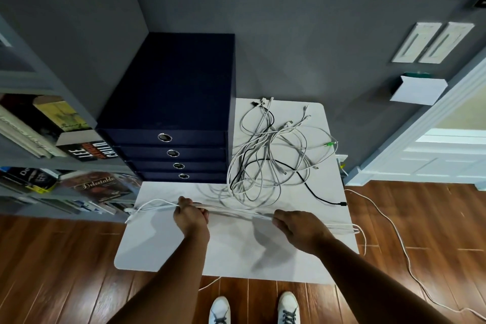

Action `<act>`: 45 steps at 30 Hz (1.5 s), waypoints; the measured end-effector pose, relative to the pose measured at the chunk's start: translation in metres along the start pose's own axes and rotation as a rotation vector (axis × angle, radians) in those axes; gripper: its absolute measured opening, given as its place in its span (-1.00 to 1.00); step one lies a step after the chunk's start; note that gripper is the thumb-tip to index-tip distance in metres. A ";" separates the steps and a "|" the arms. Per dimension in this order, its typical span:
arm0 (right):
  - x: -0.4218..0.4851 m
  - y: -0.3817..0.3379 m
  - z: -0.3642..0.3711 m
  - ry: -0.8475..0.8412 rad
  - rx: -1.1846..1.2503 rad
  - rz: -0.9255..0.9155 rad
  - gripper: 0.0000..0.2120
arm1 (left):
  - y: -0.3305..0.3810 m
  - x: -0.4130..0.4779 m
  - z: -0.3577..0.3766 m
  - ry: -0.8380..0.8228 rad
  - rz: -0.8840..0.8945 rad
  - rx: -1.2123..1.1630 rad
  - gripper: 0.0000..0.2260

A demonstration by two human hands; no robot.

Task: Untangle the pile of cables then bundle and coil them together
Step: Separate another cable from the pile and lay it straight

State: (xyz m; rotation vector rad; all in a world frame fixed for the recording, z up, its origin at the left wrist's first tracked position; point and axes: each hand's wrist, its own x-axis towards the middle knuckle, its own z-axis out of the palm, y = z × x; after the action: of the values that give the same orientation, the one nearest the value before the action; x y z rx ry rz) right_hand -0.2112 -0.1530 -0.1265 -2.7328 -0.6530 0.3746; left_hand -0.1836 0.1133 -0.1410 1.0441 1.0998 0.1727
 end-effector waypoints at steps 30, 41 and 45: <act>-0.004 0.018 0.008 -0.027 -0.035 0.067 -0.66 | 0.027 0.010 0.003 -0.106 -0.006 -0.240 -0.78; -0.012 0.045 0.011 -0.055 -0.021 0.169 -0.75 | 0.028 0.003 0.020 -0.115 -0.115 -0.302 -0.74; -0.014 0.046 0.008 -0.034 -0.070 0.130 -0.68 | 0.024 0.008 0.016 -0.159 -0.074 -0.248 -0.74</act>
State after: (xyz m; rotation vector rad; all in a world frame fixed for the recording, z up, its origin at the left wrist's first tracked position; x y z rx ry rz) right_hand -0.2078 -0.1973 -0.1471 -2.8505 -0.5071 0.4365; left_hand -0.1584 0.1209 -0.1274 0.7805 0.9447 0.1597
